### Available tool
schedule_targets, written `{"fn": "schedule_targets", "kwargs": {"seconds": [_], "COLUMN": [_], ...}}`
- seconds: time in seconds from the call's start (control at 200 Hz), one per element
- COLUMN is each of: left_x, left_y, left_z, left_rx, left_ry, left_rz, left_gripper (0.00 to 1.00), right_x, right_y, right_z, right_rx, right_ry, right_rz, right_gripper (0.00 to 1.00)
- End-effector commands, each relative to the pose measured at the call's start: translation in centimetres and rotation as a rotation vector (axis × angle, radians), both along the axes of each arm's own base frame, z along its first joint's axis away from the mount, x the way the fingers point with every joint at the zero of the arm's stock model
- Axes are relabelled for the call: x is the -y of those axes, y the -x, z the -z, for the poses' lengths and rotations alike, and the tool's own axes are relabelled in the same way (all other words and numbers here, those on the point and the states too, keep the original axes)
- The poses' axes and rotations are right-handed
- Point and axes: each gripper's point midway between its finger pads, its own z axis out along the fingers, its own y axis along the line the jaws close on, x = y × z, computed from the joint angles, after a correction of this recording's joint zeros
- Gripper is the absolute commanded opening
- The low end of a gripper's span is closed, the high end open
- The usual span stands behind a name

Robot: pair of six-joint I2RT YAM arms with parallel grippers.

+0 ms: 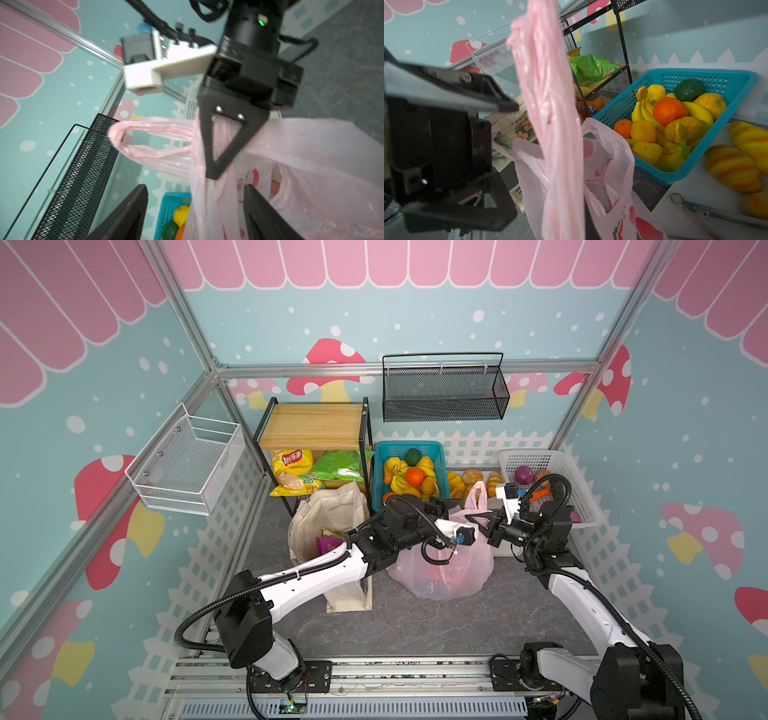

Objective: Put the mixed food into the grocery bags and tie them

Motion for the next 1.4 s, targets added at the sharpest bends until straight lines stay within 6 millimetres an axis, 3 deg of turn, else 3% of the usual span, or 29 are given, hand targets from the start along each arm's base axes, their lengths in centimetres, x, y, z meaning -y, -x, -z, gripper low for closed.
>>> {"fn": "schedule_targets", "kwargs": {"seconds": [0.0,0.25,0.495,0.69,0.836,1.076,1.396], "left_x": [-0.1,1.8,3.7,4.5,3.5,0.9,-0.5], "left_y": [2.0,0.7,0.0,-1.3,-2.3,-3.3,-3.7], "left_z": [-3.1,-4.2,-3.7,-4.0,-4.3,-3.9,-3.8], "left_rx": [-0.244,-0.492,-0.630,-0.710,-0.753,-0.793,-0.812], "left_ry": [0.087,0.140,0.120,0.164,0.213,0.294,0.322], "left_rz": [0.098,0.106,0.140,0.135,0.115,0.087,0.069], "left_gripper": [0.74,0.72,0.59,0.29,0.00,0.00,0.00], "right_x": [0.2,-0.1,-0.1,-0.1,0.5,0.8,0.8], "right_y": [0.6,1.2,1.5,1.4,1.0,0.4,0.3], "right_z": [-0.4,-1.0,-1.1,-0.8,-0.1,0.4,0.8], "right_rx": [0.103,0.147,0.152,0.144,0.124,0.101,0.087], "right_ry": [0.055,0.045,0.034,0.031,0.042,0.045,0.035], "right_rz": [-0.003,-0.023,-0.027,-0.014,0.042,0.077,0.074], "right_gripper": [0.00,0.00,0.00,0.00,0.02,0.06,0.11]}}
